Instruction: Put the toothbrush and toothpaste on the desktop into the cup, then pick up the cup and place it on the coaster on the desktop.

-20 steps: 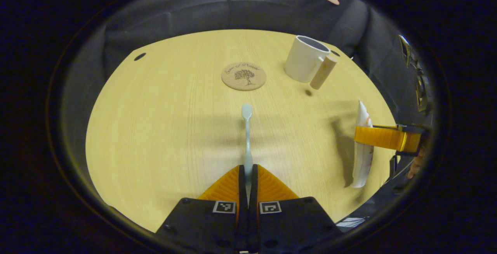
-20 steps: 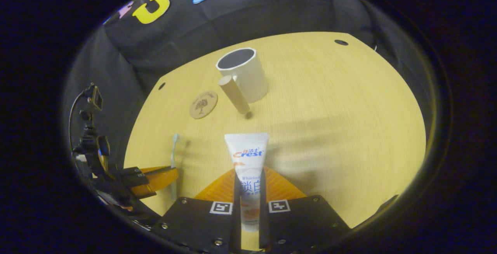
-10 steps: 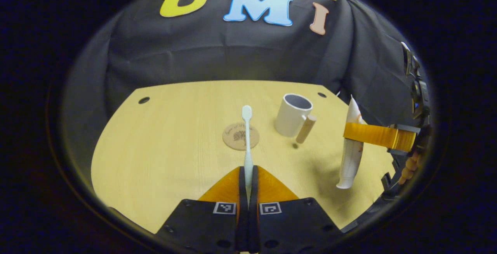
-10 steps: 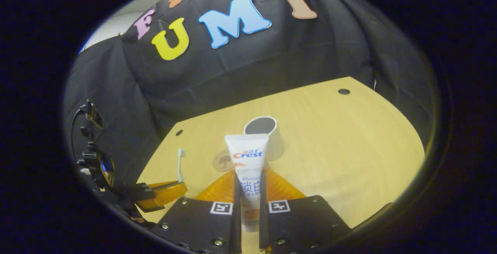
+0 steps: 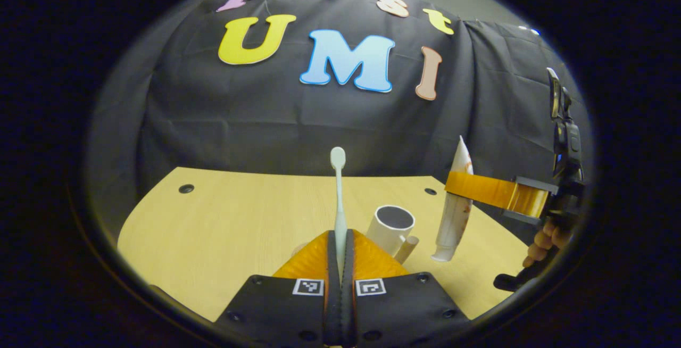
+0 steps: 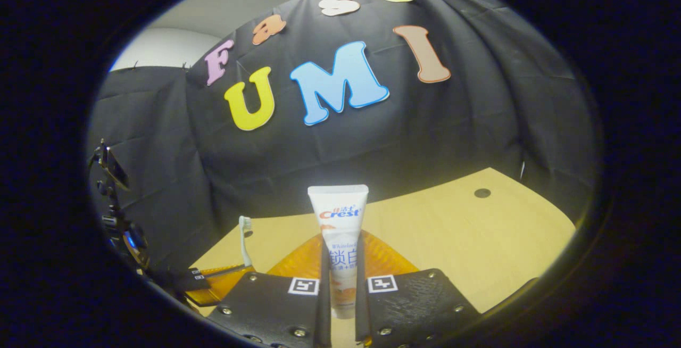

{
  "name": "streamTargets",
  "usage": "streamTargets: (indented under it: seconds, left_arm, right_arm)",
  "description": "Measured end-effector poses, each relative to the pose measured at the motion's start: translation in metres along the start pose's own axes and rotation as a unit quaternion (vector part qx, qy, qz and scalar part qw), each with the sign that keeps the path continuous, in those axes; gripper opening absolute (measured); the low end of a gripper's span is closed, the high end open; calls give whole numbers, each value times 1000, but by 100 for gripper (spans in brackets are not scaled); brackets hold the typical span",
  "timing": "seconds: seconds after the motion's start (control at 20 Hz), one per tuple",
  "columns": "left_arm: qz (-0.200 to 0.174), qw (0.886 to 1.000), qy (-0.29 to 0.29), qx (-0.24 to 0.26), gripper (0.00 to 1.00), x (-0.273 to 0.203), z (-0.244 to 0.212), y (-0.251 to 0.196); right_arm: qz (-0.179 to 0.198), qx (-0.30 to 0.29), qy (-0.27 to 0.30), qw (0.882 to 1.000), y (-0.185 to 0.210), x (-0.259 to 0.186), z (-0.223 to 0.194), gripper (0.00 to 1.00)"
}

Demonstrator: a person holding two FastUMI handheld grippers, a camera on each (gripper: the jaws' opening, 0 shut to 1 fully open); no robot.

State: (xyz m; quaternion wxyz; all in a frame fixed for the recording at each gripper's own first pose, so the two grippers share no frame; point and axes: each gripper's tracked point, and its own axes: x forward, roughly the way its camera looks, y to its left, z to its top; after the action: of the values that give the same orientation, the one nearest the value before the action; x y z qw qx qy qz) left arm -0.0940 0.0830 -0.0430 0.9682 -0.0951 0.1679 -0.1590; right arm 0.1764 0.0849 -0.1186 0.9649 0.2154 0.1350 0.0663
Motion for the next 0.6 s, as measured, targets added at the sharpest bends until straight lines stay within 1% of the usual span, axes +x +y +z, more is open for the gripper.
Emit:
streamTargets:
  seconds: [0.15,0.3,0.4,0.6]
  left_arm:
    - [-9,1000,-28,-4,8,-11,6,-7]
    - [-15,997,-75,-8,8,-26,24,-9]
    - [-12,995,-102,-11,7,-36,36,-12]
    - [-12,992,-124,-11,7,-39,47,-24]
  right_arm:
    - [-6,-12,-20,1000,0,16,14,18]
    - [-7,-19,-48,999,0,39,29,18]
    - [-15,-33,-58,998,-6,55,30,18]
    - [-26,-59,-70,995,-19,86,27,18]
